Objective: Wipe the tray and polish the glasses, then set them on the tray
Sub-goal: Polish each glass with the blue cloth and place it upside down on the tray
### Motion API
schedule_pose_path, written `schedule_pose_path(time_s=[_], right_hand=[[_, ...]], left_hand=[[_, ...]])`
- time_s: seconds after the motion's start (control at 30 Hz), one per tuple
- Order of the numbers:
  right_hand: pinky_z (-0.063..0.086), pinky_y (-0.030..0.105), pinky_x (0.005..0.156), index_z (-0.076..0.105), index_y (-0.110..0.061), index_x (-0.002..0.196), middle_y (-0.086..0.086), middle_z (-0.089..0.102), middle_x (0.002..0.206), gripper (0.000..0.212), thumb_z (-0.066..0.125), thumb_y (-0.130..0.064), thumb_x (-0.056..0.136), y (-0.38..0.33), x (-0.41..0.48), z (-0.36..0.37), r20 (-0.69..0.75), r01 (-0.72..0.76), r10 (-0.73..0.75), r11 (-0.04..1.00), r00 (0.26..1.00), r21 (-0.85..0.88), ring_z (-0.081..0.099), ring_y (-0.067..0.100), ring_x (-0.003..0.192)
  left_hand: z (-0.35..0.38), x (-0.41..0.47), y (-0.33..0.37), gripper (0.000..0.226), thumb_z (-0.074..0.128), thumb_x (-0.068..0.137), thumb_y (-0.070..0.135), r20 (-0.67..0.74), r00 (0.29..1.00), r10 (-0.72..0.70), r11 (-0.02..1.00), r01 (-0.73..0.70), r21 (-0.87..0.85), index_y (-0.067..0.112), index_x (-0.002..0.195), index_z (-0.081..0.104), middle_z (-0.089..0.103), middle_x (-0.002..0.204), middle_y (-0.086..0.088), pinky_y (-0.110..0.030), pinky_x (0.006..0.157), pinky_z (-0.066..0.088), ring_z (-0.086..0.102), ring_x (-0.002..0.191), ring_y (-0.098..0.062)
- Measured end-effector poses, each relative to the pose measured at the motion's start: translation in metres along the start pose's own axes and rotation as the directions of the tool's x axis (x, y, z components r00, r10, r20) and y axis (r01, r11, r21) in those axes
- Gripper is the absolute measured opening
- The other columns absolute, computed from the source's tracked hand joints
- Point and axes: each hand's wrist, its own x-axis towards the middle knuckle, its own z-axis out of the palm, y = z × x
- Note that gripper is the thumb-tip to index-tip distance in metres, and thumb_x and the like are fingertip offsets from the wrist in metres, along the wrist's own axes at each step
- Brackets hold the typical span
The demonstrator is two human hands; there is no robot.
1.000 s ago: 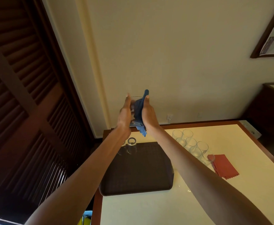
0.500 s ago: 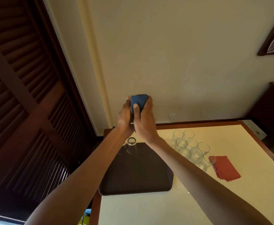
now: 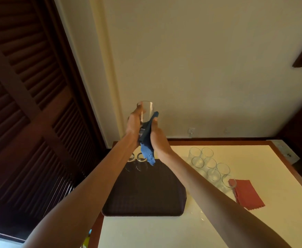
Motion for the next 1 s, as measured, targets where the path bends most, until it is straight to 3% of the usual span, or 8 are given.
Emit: schedule_pose_path(time_s=[0.13, 0.27, 0.4, 0.53, 0.7, 0.8, 0.9, 1.0], right_hand=[[0.048, 0.011, 0.058, 0.042, -0.004, 0.130, 0.009, 0.063, 0.098, 0.045, 0.031, -0.042, 0.108, -0.001, -0.007, 0.005, -0.091, 0.253, -0.268, 0.956, 0.959, -0.152, 0.066, 0.013, 0.079], [0.053, 0.019, 0.075, 0.036, -0.008, 0.134, 0.009, 0.056, 0.118, 0.038, 0.040, -0.033, 0.106, -0.005, 0.006, 0.001, -0.130, 0.510, -0.587, 0.776, 0.799, -0.371, 0.063, 0.017, 0.097], [0.056, 0.027, 0.066, 0.041, -0.010, 0.132, 0.009, 0.063, 0.109, 0.043, 0.039, -0.044, 0.105, -0.016, 0.020, -0.008, -0.181, 0.436, -0.510, 0.836, 0.841, -0.334, 0.067, 0.019, 0.085], [0.048, 0.029, 0.062, 0.059, -0.003, 0.115, 0.012, 0.067, 0.093, 0.072, 0.027, -0.066, 0.099, -0.017, 0.042, -0.019, -0.197, 0.143, -0.161, 0.984, 0.967, -0.103, 0.066, 0.024, 0.077], [0.050, 0.025, 0.065, 0.060, -0.014, 0.074, -0.001, 0.064, 0.063, 0.063, 0.022, -0.053, 0.107, -0.013, 0.040, -0.008, -0.206, 0.001, 0.004, 1.000, 0.979, 0.024, 0.064, 0.014, 0.068], [0.056, 0.033, 0.073, 0.064, -0.006, 0.105, 0.010, 0.071, 0.092, 0.068, 0.020, -0.057, 0.105, 0.002, 0.021, -0.007, -0.106, 0.051, -0.063, 0.993, 0.992, -0.108, 0.070, 0.021, 0.083], [0.051, 0.015, 0.062, 0.045, -0.007, 0.128, 0.009, 0.066, 0.104, 0.047, 0.029, -0.046, 0.108, 0.013, 0.006, -0.006, -0.114, 0.186, -0.206, 0.969, 0.972, -0.163, 0.066, 0.010, 0.081], [0.049, 0.010, 0.066, 0.038, -0.008, 0.133, 0.009, 0.062, 0.112, 0.036, 0.039, -0.034, 0.107, 0.012, 0.006, -0.007, -0.111, 0.388, -0.428, 0.882, 0.897, -0.267, 0.064, 0.004, 0.088]], left_hand=[[0.002, 0.002, -0.004, 0.052, 0.054, 0.102, 0.056, -0.023, 0.999, 0.022, 0.998, -0.023, -0.058, 0.006, 0.103, 0.071, 0.069, 0.089, -0.011, -0.035, 0.075, 0.055, 0.067, 0.079, -0.022], [0.006, 0.001, -0.014, 0.050, 0.045, 0.105, 0.045, 0.023, 0.999, 0.035, 0.993, -0.033, -0.112, 0.008, 0.121, 0.074, 0.075, 0.116, -0.018, -0.038, 0.088, 0.059, 0.071, 0.106, -0.030], [0.009, -0.005, -0.023, 0.046, 0.038, 0.109, 0.049, 0.040, 0.999, -0.004, 0.991, 0.010, -0.136, 0.021, 0.129, 0.068, 0.077, 0.113, -0.012, -0.041, 0.083, 0.062, 0.072, 0.108, -0.028], [0.013, -0.009, -0.024, 0.056, 0.035, 0.106, 0.063, 0.012, 0.999, 0.044, 0.997, -0.043, -0.059, 0.023, 0.130, 0.066, 0.074, 0.122, -0.012, -0.051, 0.104, 0.054, 0.069, 0.116, -0.030], [0.016, -0.004, -0.019, 0.059, 0.061, 0.091, 0.064, -0.019, 1.000, -0.004, 1.000, 0.004, 0.001, 0.013, 0.118, 0.071, 0.076, 0.108, -0.010, -0.038, 0.077, 0.058, 0.073, 0.095, -0.026], [0.013, 0.001, -0.021, 0.052, 0.062, 0.095, 0.060, -0.037, 0.998, -0.041, 0.998, 0.040, -0.044, 0.013, 0.113, 0.070, 0.073, 0.092, -0.006, -0.037, 0.074, 0.056, 0.070, 0.086, -0.023], [0.010, 0.006, -0.025, 0.064, 0.060, 0.090, 0.067, -0.026, 1.000, -0.010, 0.999, 0.009, -0.033, 0.015, 0.126, 0.069, 0.075, 0.112, -0.012, -0.045, 0.094, 0.060, 0.073, 0.104, -0.028], [0.012, 0.005, -0.029, 0.050, 0.046, 0.105, 0.050, 0.010, 0.999, 0.038, 0.996, -0.037, -0.076, 0.010, 0.121, 0.071, 0.075, 0.110, -0.013, -0.039, 0.090, 0.059, 0.071, 0.108, -0.029]])
